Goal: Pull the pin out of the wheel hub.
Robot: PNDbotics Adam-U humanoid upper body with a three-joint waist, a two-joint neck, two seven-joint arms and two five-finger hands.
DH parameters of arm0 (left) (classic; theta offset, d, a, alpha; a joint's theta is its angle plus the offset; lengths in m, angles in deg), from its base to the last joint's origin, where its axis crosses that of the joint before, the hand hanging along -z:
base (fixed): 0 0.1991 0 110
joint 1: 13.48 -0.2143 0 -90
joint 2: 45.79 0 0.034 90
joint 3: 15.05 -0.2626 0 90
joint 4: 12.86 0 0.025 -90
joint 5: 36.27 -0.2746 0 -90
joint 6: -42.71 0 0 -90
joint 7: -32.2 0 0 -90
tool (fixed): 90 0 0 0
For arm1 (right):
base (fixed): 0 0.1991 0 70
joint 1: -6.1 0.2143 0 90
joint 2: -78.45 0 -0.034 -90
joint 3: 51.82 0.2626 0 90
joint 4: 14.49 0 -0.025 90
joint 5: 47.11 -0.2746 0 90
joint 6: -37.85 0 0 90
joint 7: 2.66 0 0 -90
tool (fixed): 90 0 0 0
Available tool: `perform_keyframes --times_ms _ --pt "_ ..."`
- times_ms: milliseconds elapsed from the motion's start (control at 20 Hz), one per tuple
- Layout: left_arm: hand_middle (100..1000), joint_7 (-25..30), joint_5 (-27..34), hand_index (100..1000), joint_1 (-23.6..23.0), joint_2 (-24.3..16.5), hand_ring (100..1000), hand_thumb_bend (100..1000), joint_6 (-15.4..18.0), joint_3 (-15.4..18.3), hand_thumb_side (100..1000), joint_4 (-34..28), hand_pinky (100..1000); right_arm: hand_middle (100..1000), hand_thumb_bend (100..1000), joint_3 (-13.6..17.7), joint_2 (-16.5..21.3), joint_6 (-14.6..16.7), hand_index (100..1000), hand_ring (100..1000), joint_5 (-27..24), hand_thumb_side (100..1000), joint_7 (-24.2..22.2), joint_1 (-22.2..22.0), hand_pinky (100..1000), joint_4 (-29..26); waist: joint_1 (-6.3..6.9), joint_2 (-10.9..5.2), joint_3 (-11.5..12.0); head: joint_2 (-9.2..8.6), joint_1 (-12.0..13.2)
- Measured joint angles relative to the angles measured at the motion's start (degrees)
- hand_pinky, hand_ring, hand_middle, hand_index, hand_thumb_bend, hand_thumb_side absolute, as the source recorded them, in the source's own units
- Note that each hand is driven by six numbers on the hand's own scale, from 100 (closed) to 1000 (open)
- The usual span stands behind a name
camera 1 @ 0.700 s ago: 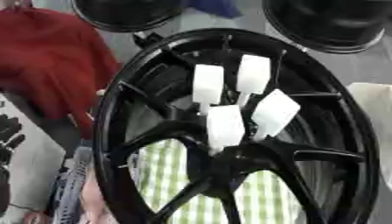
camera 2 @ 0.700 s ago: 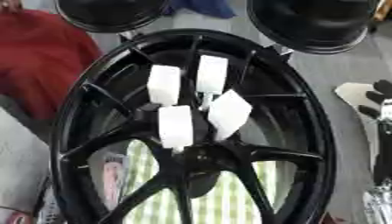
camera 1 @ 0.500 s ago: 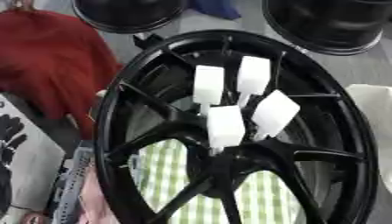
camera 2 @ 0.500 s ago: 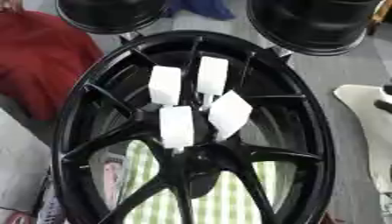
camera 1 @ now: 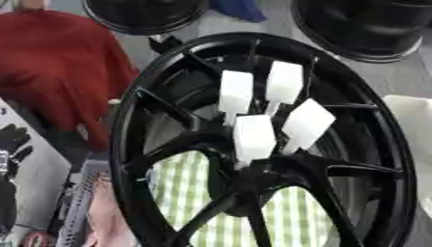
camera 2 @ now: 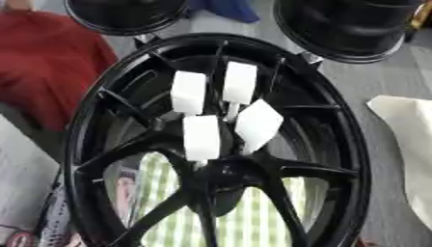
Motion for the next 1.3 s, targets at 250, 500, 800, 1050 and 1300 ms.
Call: perform_keyframes --times_ms 250,500,800,1050,1300 --pt "783 -0.1 -0.3 870 -0.7 -0.2 872 258 0.0 0.3 750 0.4 890 793 100 0.1 8.0 -0.5 825 835 3.7 569 -7.2 0.2 823 -0.1 -0.28 -0.13 -0.3 1.43 0.1" --pt "783 -0.4 -0.8 870 -1.2 -0.6 872 255 0.1 0.7 753 0.7 891 809 100 -0.2 14.5 0.5 843 852 7.9 491 -15.4 1.1 865 -0.2 -0.57 -0.44 -0.8 1.89 0.3" --pt "783 -0.5 -1.3 870 -1.6 -1.3 873 253 0.0 0.8 755 1.0 892 824 100 -1.8 18.5 3.8 857 870 13.2 385 -24.0 1.8 895 -0.5 -1.77 -0.47 -0.5 1.89 0.6" --pt "783 -0.5 -1.5 870 -1.5 -1.6 873 251 0.0 0.8 756 1.0 892 835 100 -4.1 19.7 6.7 867 886 17.7 330 -28.8 1.7 910 -0.5 -2.56 -0.47 0.5 1.65 0.5" --pt "782 -0.4 -1.6 870 -1.0 -2.0 873 251 0.0 0.8 757 1.0 893 846 100 -6.9 19.9 9.3 877 899 21.3 290 -32.6 1.9 919 -0.5 -3.2 -0.34 1.5 0.73 -0.5"
